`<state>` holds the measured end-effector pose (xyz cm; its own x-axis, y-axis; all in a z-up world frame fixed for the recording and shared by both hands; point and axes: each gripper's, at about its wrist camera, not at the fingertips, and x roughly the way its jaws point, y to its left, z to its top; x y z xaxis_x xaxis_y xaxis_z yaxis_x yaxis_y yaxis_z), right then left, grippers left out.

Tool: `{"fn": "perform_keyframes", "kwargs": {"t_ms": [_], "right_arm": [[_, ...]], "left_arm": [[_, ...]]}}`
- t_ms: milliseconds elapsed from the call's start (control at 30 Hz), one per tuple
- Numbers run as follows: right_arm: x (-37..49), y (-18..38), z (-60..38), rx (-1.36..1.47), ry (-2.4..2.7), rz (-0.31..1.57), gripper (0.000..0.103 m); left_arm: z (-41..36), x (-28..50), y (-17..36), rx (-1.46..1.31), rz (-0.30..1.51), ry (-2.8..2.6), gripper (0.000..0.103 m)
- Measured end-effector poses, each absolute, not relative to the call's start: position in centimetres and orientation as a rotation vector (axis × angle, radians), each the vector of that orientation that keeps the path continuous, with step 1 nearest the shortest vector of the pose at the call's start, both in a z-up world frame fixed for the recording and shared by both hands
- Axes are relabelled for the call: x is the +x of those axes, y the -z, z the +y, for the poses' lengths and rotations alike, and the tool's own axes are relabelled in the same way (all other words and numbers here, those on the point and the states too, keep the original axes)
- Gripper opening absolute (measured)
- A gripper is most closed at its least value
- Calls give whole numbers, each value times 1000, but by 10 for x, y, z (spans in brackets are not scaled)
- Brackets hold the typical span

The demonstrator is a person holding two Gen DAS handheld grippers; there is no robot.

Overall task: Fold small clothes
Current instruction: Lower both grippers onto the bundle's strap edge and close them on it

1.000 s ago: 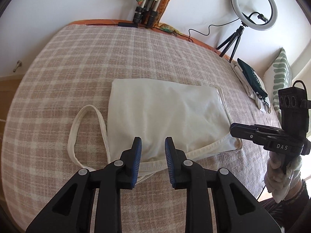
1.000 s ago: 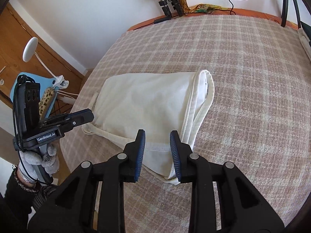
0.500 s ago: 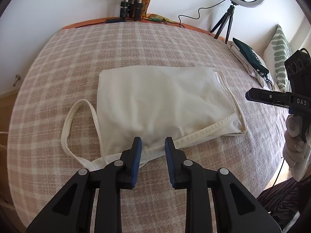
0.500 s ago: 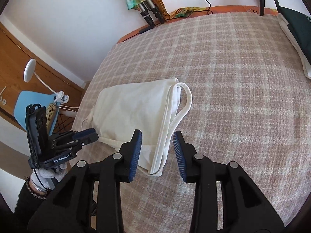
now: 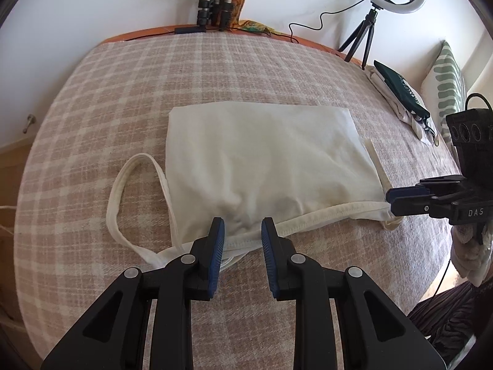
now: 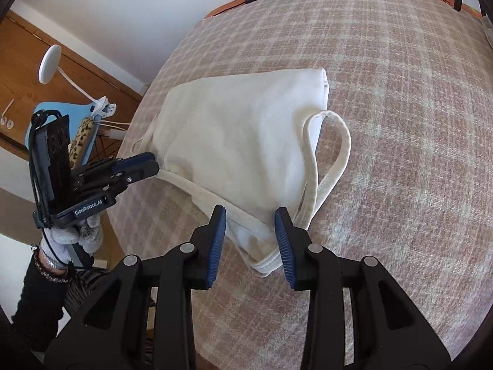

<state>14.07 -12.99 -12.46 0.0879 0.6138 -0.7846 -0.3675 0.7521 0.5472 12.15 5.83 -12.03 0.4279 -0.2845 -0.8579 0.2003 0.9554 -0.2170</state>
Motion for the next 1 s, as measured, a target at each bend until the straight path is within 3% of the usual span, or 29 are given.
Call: {"fn": "perform_keyframes", "kwargs": {"t_ms": [200,367,400,433,467,633,700,733,1000], "right_arm": [[122,113,-143,208,-752,1247,36],[149,115,-161,339,-629,1195,36],[155,119,-161,364,-602,1200,37],[160,125,-162,382,-573,1208,37],[163,131,-161,398,-556,1217,37],[170,149,-158,461,-543,1247,39],[170,149,-158,490,-564,1236,52],[170,150,-158,502,-566,1231,53],[176,156,-152,588,-598,1198,53]], "left_arm": [[71,107,122,-28,1119,253,23],[85,109,100,-139,1024,240,23],[87,112,97,-169,1007,234,29],[91,117,97,-202,999,224,44],[93,123,99,-243,994,219,49],[105,148,115,-378,1033,190,49],[106,156,123,-394,1052,183,49],[106,160,127,-405,1065,183,49],[106,170,141,-480,1088,215,51]]}}
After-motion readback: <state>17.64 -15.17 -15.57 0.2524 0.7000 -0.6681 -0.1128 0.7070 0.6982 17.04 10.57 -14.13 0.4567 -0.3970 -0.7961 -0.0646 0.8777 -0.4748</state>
